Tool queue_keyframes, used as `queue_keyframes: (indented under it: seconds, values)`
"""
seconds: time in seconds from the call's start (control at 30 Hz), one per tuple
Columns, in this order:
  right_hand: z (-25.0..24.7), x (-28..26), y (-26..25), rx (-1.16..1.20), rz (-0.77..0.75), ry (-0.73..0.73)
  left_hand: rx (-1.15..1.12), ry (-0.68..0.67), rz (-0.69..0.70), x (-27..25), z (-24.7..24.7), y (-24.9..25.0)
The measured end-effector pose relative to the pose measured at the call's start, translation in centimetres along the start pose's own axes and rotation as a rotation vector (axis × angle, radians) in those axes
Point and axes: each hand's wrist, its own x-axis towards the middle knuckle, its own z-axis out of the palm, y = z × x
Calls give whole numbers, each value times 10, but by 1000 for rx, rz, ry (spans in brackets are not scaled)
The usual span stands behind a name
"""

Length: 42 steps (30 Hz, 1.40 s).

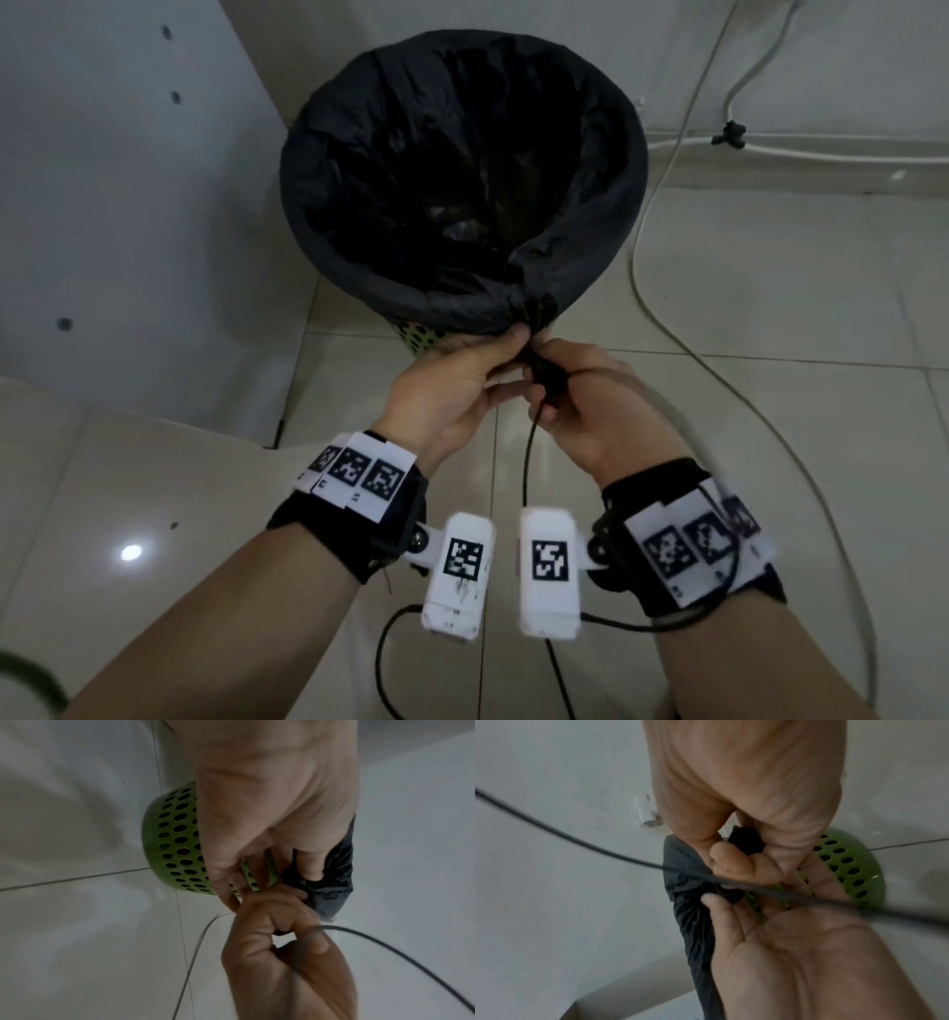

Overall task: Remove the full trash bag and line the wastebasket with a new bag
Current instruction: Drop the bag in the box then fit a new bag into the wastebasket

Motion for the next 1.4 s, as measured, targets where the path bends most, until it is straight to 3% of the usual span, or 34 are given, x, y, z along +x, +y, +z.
queue_keyframes:
  seconds: [0.07,0.17,0.3,0.37,0.4,0.53,0.6,0.67,0.8,0.93,1.0,1.07,1.2,1.27,1.33,1.4]
  values:
    - [-5,-6,7,-304,-382,66,13,42,24,2,2,1]
    - [-17,-11,24,-884,-950,24,-40,91,75,3,5,5]
    - [-21,1,29,-1083,-1219,102,2,96,102,2,5,5]
    - [-19,5,23,-1008,-1158,83,43,101,93,2,1,3]
    - [-17,6,19,-910,-1014,40,40,80,82,2,-1,2]
    - [-11,5,4,-99,-117,-290,0,-100,-2,0,-6,1]
    - [-9,5,4,101,98,-332,-16,-103,-13,1,-4,0]
    - [-6,6,4,48,75,-223,-29,-39,-1,2,-1,2]
    - [-5,-12,16,-299,-469,109,-10,35,12,4,3,8]
    - [-11,-14,30,-805,-1084,114,14,111,22,5,2,8]
    - [-16,-4,33,-933,-1241,142,-8,105,10,4,2,7]
    - [-17,2,32,-914,-1321,130,-14,75,-23,1,1,9]
    - [-16,5,25,-907,-1290,198,78,-19,-104,-4,-3,15]
    - [-13,4,20,-884,-1173,167,79,-36,-101,-7,-5,17]
    - [-8,5,13,-686,-819,75,59,-64,-88,-8,-8,16]
    - [-1,2,6,-221,-295,-86,18,-95,-72,-7,-9,15]
